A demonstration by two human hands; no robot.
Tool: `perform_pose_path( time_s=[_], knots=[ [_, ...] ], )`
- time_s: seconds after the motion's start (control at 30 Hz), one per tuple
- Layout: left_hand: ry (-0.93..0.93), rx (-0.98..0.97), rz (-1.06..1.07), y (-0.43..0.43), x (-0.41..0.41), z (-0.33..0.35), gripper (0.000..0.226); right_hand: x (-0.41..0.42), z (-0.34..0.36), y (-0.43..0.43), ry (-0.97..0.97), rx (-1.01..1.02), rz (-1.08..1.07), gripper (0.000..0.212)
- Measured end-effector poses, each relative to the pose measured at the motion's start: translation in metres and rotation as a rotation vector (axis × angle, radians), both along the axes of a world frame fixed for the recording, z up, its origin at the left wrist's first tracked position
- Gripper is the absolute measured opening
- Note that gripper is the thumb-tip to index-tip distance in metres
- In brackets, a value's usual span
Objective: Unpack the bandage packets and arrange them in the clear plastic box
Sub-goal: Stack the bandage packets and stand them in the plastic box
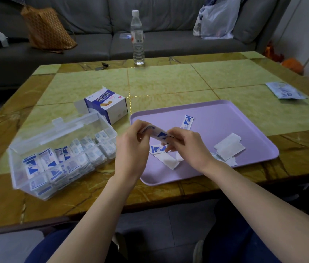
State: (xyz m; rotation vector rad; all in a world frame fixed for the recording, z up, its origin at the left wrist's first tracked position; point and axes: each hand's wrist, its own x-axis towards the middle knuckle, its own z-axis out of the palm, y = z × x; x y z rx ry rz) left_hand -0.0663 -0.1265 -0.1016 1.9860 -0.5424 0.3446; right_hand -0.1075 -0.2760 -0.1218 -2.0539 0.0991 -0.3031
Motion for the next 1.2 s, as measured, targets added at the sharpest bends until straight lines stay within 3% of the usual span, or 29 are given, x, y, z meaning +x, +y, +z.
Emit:
perform_pose_path(
  time_s=[0.2, 0.6, 0.87, 1.0, 1.1, 1.2],
  knots=[
    [0.002, 0.027, 0.051, 0.017, -0.003, 0.009, 0.014, -0.002, 0.006, 0.012, 0.033, 0.076, 0.034, 0.011],
    [-0.055, -0.035, 0.053, 0.077, 0.0, 0.028, 0.022, 0.014, 0.049, 0.08, -0.224, -0.236, 0.117, 0.012],
    [-0.089, -0.061, 0.202, 0.133, 0.01, 0.032, 0.016, 0.043, 0.079, 0.136, -0.166, -0.229, 0.227, 0.012],
    [-0.041, 0.082, 0.415, 0.164, 0.015, 0.031, 0.027, 0.073, 0.077, 0.155, -0.086, -0.269, 0.191, 0.02],
    [0.104, 0.279, 0.552, 0.185, 0.017, 0.025, 0.039, 0.09, 0.07, 0.168, 0.081, -0.317, 0.196, 0.029],
    [0.288, 0.394, 0.591, 0.196, 0.016, 0.021, 0.046, 0.104, 0.062, 0.18, 0.212, -0.312, 0.205, 0.021]
  ],
)
